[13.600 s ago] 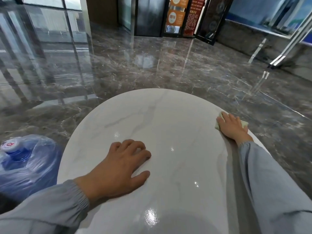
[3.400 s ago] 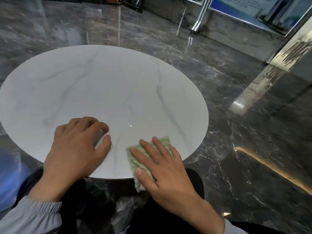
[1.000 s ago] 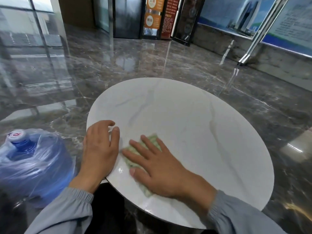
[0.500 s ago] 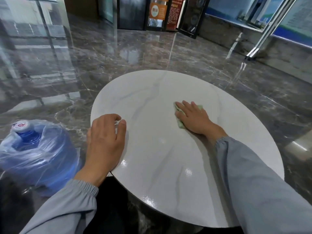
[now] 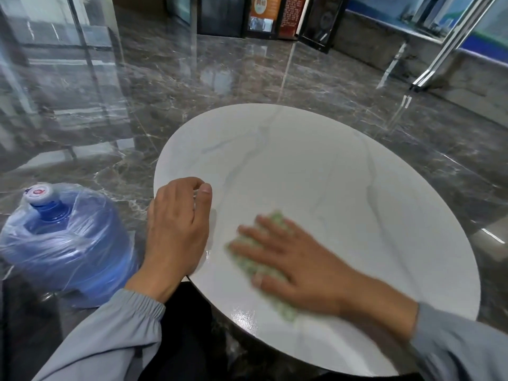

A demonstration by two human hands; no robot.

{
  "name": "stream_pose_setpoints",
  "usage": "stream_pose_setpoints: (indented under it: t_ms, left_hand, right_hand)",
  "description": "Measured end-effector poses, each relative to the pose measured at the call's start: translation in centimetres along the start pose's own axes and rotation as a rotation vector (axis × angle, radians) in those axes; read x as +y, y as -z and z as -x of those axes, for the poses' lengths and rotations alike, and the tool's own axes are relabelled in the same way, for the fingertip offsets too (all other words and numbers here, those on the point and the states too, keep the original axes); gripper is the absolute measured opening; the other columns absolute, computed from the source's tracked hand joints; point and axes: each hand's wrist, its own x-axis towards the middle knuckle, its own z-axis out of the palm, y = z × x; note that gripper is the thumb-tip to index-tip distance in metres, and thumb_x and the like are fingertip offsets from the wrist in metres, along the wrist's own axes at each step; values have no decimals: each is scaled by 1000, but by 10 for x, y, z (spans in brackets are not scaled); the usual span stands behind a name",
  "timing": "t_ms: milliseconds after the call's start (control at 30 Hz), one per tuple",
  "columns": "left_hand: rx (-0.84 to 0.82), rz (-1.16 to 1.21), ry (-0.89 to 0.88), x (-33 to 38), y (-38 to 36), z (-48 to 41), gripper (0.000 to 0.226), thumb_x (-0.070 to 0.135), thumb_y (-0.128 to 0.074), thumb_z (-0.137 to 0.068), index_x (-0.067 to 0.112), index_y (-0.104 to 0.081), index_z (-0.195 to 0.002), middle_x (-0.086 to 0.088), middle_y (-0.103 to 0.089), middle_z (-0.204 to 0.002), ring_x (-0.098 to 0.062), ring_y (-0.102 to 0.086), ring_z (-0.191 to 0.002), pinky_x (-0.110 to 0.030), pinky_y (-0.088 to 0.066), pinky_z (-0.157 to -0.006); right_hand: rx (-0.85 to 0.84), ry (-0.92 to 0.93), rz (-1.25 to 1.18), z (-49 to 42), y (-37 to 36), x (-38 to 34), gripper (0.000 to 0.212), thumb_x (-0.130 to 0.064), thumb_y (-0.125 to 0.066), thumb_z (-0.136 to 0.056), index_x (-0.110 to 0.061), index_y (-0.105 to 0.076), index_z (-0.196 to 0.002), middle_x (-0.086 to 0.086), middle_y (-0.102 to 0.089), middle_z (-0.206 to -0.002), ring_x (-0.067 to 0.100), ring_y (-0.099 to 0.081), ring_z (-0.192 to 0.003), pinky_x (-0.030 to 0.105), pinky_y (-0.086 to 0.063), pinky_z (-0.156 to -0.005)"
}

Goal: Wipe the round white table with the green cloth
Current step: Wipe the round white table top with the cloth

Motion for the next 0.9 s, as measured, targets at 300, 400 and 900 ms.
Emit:
stream_pose_setpoints:
  t_ms: [300, 400, 900]
  left_hand:
    - [11, -4, -3, -2, -2, 1, 49, 54, -22, -106, 22, -60, -109, 9, -52, -102, -11, -39, -98, -30, -27, -90]
    - [48, 75, 0, -5, -3, 3, 48, 53, -25, -107, 20, -59, -115, 11, -52, -109, -7, -38, -107, -21, -26, -96]
    - [361, 489, 126, 6, -1, 9, 27, 47, -26, -108, 47, -39, -132, 4, -40, -150, -8, -35, -146, -18, -25, -119]
  right_hand:
    - [16, -791, -87, -69, 15, 166, 56, -60, -18, -107, -51, -6, -162, -12, -1, -174, 24, 4, -161, 57, -2, -125]
    - [9, -526, 13, -92, 5, 100, 57, -57, -19, -108, -49, -3, -162, -11, 0, -174, 23, 5, -161, 51, -1, -126]
    - [-8, -577, -31, -112, 19, 140, 57, -62, -20, -106, -53, -7, -161, -14, -5, -174, 18, 1, -160, 50, -5, -126]
